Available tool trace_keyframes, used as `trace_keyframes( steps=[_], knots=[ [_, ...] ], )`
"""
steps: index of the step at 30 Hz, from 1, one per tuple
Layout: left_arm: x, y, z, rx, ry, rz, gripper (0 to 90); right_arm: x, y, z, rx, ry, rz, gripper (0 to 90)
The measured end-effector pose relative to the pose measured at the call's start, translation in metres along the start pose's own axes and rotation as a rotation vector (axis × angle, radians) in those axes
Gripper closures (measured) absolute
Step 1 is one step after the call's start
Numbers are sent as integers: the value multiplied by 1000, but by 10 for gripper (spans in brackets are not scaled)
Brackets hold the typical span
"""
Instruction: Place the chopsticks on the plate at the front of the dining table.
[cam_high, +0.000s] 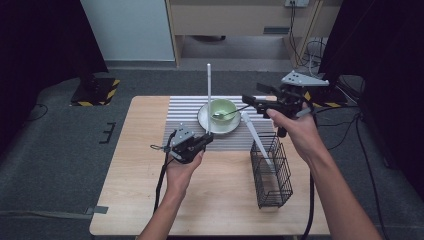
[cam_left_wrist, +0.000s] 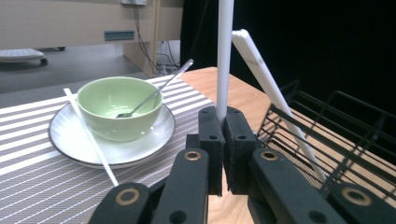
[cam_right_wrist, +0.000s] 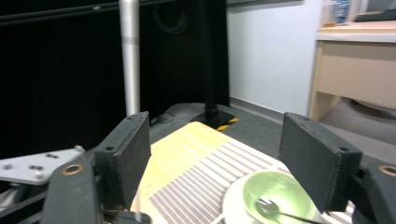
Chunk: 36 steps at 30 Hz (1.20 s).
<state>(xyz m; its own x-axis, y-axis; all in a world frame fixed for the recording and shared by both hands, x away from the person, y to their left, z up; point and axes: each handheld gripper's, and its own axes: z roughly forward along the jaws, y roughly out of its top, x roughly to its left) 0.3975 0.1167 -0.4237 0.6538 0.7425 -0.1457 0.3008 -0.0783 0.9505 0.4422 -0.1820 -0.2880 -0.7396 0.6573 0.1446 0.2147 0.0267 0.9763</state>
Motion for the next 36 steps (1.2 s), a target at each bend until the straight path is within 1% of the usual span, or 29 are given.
trace_keyframes(
  steps=[1, 2, 3, 4, 7, 8, 9, 12, 13, 14, 15, 16, 17, 18, 19, 21, 22, 23, 24, 25, 27, 29, 30, 31, 33, 34, 35, 36],
  knots=[
    [1, 1, 0, 1, 12, 3, 869, -8, -3, -6, -7, -39, 12, 228],
    [1, 2, 0, 4, 18, 7, 869, -8, -3, -6, -7, -39, 12, 228],
    [1, 2, 0, 5, 26, 12, 869, -15, -8, -12, -7, -78, 12, 214],
    [2, 3, 1, 6, 33, 9, 869, -15, -8, -12, -7, -78, 12, 214],
    [2, 6, 2, 3, 56, -2, 869, -27, -16, -20, -13, -125, 19, 204],
    [3, 7, 2, 1, 67, 0, 869, -36, -22, -26, -17, -162, 25, 204],
    [3, 9, 3, 2, 74, -2, 869, -36, -22, -26, -17, -162, 25, 204],
    [3, 14, 4, 0, 91, 4, 869, -49, -32, -35, -24, -215, 42, 205],
    [3, 17, 3, -4, 101, 10, 869, -53, -36, -38, -28, -228, 52, 205],
    [4, 19, 3, -6, 105, 12, 869, -60, -44, -44, -34, -238, 77, 206],
    [4, 23, 4, -4, 113, 15, 869, -64, -48, -46, -33, -249, 79, 208],
    [4, 23, 4, -4, 113, 15, 869, -64, -48, -46, -33, -249, 79, 208],
    [5, 24, 4, 1, 115, 17, 869, -66, -51, -48, -30, -259, 85, 208],
    [5, 25, 5, 2, 119, 18, 869, -71, -56, -51, -29, -268, 94, 208],
    [6, 26, 6, 5, 122, 17, 868, -77, -63, -55, -25, -289, 98, 209],
    [7, 26, 7, 4, 129, 12, 869, -79, -66, -56, -24, -295, 100, 209],
    [8, 26, 8, 2, 130, 8, 869, -82, -71, -58, -15, -308, 102, 209],
    [10, 25, 9, 4, 138, 9, 869, -86, -79, -59, -5, -340, 92, 221],
    [12, 24, 10, 3, 144, 7, 869, -88, -83, -60, 4, -350, 86, 224],
    [14, 23, 11, 3, 148, 0, 869, -88, -83, -60, 4, -350, 86, 224],
    [18, 20, 12, 12, 159, -1, 869, -91, -92, -63, 14, -378, 69, 227],
    [21, 17, 15, 16, 167, -11, 869, -96, -102, -65, 22, -402, 82, 225],
    [21, 16, 15, 18, 171, -15, 869, -101, -113, -67, 38, -435, 85, 225],
    [22, 15, 16, 18, 178, -18, 869, -101, -113, -67, 38, -435, 85, 225],
    [24, 14, 18, 15, 185, -32, 868, -105, -124, -68, 58, -464, 84, 226],
    [24, 14, 19, 15, 187, -33, 869, -107, -136, -69, 82, -481, 84, 226],
    [25, 14, 20, 14, 191, -36, 869, -107, -136, -69, 82, -481, 84, 226],
    [25, 14, 20, 12, 193, -40, 869, -109, -142, -70, 88, -491, 85, 226]
  ],
)
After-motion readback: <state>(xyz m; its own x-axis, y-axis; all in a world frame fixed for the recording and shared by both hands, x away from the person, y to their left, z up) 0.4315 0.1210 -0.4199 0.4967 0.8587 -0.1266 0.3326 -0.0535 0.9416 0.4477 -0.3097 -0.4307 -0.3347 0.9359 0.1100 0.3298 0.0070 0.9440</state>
